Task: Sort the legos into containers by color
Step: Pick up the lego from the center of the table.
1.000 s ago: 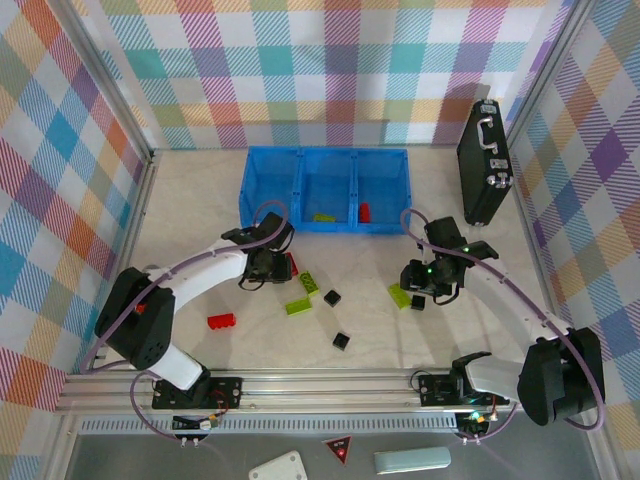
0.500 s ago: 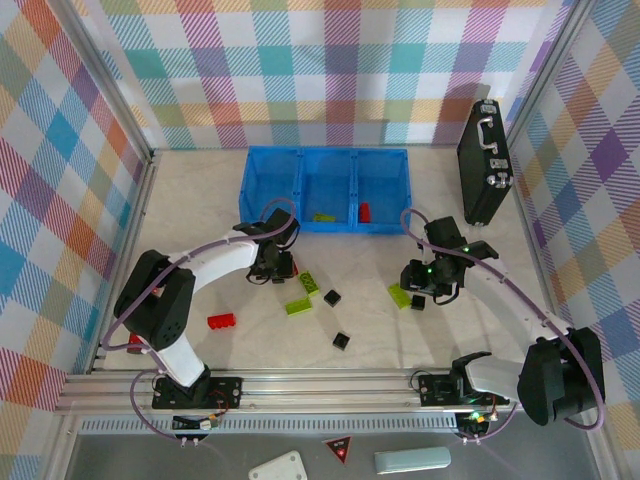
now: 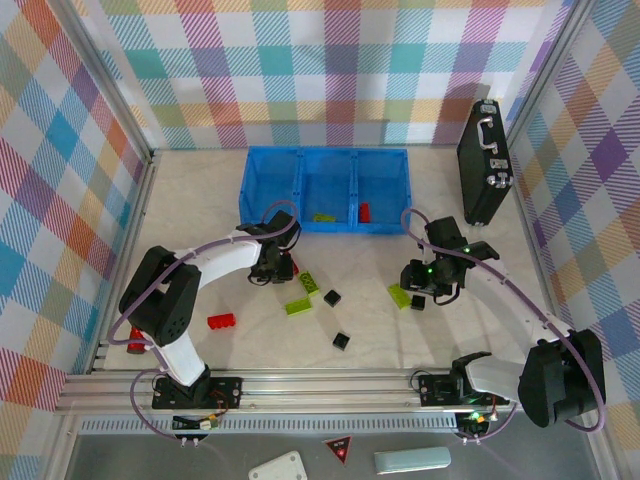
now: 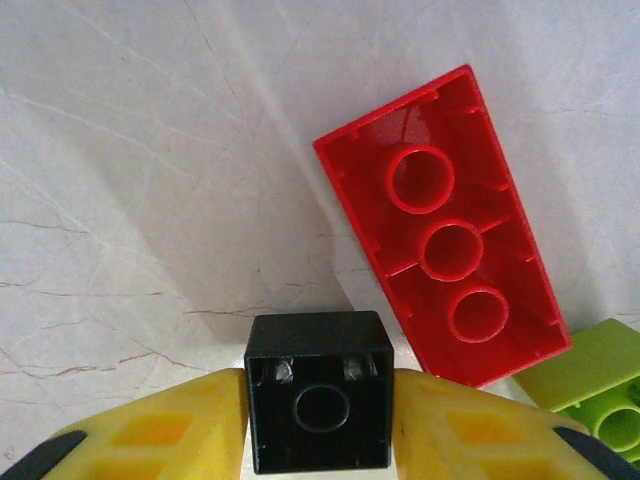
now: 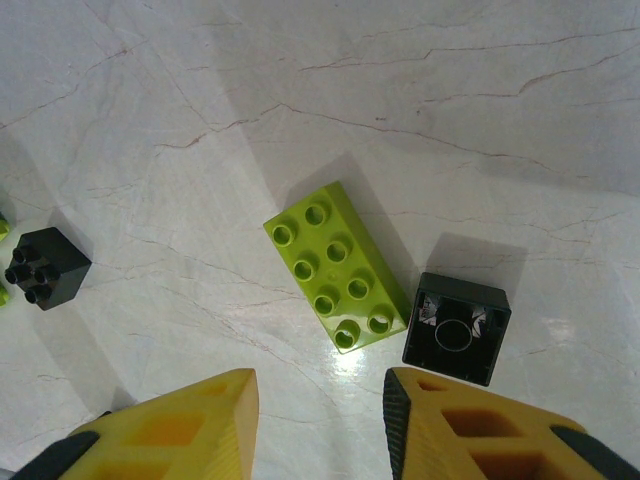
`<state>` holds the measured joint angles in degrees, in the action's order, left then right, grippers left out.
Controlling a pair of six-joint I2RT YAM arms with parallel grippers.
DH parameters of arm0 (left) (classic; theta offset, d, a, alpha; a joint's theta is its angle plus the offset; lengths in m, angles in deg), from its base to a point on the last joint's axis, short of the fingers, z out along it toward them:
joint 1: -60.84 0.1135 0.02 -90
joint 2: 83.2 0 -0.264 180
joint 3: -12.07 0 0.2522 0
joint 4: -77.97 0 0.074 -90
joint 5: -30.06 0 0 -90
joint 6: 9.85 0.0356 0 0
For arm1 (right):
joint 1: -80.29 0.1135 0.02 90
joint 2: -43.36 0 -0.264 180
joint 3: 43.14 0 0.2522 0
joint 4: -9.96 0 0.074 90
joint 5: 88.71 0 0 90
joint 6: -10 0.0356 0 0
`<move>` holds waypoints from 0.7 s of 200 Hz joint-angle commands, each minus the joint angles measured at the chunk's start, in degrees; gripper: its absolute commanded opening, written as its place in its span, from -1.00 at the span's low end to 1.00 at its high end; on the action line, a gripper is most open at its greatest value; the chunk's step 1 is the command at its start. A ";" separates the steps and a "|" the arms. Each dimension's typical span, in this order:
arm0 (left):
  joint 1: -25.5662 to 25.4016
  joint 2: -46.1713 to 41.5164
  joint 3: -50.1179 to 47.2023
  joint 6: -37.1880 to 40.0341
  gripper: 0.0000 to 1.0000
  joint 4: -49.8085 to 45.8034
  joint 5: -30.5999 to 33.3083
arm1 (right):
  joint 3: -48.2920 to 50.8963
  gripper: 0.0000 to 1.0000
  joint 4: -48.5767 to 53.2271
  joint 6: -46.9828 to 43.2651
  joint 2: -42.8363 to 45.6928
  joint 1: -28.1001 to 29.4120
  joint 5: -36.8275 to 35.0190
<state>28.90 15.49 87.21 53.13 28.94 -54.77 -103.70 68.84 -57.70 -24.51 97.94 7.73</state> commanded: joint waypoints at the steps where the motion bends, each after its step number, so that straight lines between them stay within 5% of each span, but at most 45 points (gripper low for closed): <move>1: 0.65 0.71 -0.43 -0.05 -0.20 0.35 0.20 | -0.38 -0.20 1.27 1.00 1.00 0.37 0.25; 140: 2.51 -2.84 5.36 3.11 -0.32 -4.83 1.06 | -1.62 -0.21 1.74 1.16 0.70 0.37 0.51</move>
<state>29.84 15.49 90.27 54.52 26.65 -53.92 -103.73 69.02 -56.84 -24.45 97.94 7.75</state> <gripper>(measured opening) 0.346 0.398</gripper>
